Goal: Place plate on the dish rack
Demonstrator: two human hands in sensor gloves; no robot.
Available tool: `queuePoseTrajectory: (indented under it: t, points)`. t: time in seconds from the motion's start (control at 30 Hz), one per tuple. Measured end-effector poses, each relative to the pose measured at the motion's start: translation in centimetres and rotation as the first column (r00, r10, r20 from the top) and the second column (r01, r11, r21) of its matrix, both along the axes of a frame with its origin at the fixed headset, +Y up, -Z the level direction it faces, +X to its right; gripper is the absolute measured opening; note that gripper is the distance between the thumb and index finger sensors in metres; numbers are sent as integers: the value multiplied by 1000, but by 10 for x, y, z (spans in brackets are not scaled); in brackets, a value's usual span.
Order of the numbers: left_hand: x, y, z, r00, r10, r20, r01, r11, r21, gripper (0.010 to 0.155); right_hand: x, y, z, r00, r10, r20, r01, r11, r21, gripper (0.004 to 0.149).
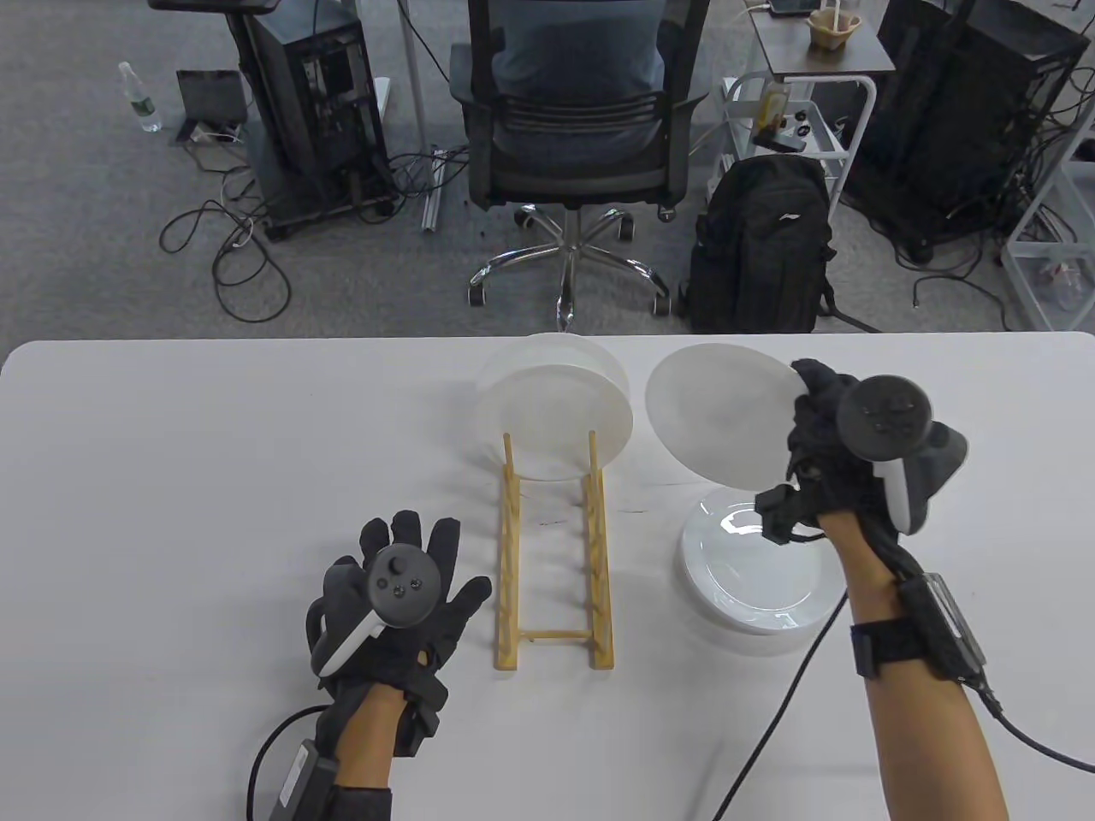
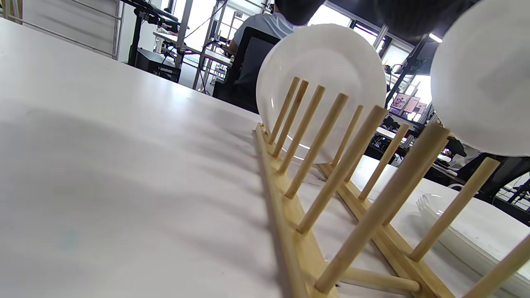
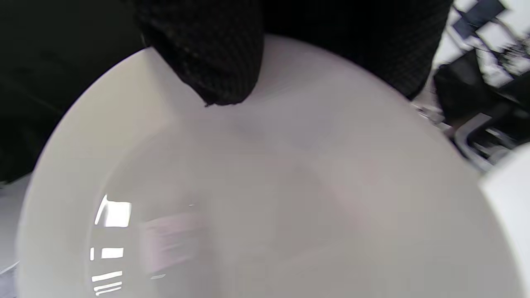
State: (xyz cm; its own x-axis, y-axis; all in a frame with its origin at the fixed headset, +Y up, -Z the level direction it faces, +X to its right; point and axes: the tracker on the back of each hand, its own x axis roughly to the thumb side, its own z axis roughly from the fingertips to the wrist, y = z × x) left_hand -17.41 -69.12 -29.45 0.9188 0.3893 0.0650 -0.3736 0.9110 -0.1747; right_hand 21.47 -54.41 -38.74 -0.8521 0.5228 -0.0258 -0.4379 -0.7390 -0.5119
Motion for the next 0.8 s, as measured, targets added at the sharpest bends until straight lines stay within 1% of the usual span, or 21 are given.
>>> queuePoseTrajectory:
  t: [0.03, 0.07, 0.1, 0.13, 0.23, 0.3, 0.43, 0.5, 0.6, 0.67, 0.73, 0.8]
  points:
    - [0, 0, 0, 1000, 1, 1, -1, 1000, 0, 80, -16, 4, 0, 999, 38, -27, -37, 999, 39, 41]
    - [0, 0, 0, 1000, 2, 1, -2, 1000, -1, 80, -39, 9, 0, 992, 101, -73, -95, 992, 85, 41]
    - [0, 0, 0, 1000, 2, 2, -2, 1000, -2, 80, -52, 10, 1, 986, 138, -91, -128, 985, 112, 41]
    - [0, 0, 0, 1000, 2, 3, -2, 1000, -4, 80, -74, 12, 1, 971, 206, -118, -186, 970, 157, 41]
    - [0, 0, 0, 1000, 3, 6, -3, 1000, -7, 80, -122, 7, -4, 927, 334, -169, -302, 934, 192, 41]
    - [0, 0, 0, 1000, 5, 7, -5, 1000, -9, 80, -144, -1, -11, 905, 380, -190, -346, 918, 192, 41]
    - [0, -1, 0, 1000, 11, 8, -11, 1000, -6, 80, -171, -23, -26, 875, 439, -207, -410, 896, 169, 40]
    - [0, -1, 0, 1000, 14, 9, -14, 1000, -8, 80, -183, -38, -34, 855, 472, -216, -448, 881, 153, 41]
    - [0, -1, -1, 1000, 18, 12, -18, 1000, -11, 80, -195, -56, -43, 833, 497, -244, -488, 867, 103, 41]
    - [0, -1, -1, 1000, 21, 14, -20, 1000, -13, 80, -201, -65, -48, 821, 511, -254, -511, 856, 71, 41]
    - [0, -1, -1, 1000, 22, 15, -22, 1000, -15, 80, -205, -70, -53, 824, 498, -271, -511, 859, 25, 42]
    - [0, -1, -1, 1000, 24, 14, -24, 1000, -14, 80, -206, -75, -58, 848, 444, -289, -472, 881, -35, 42]
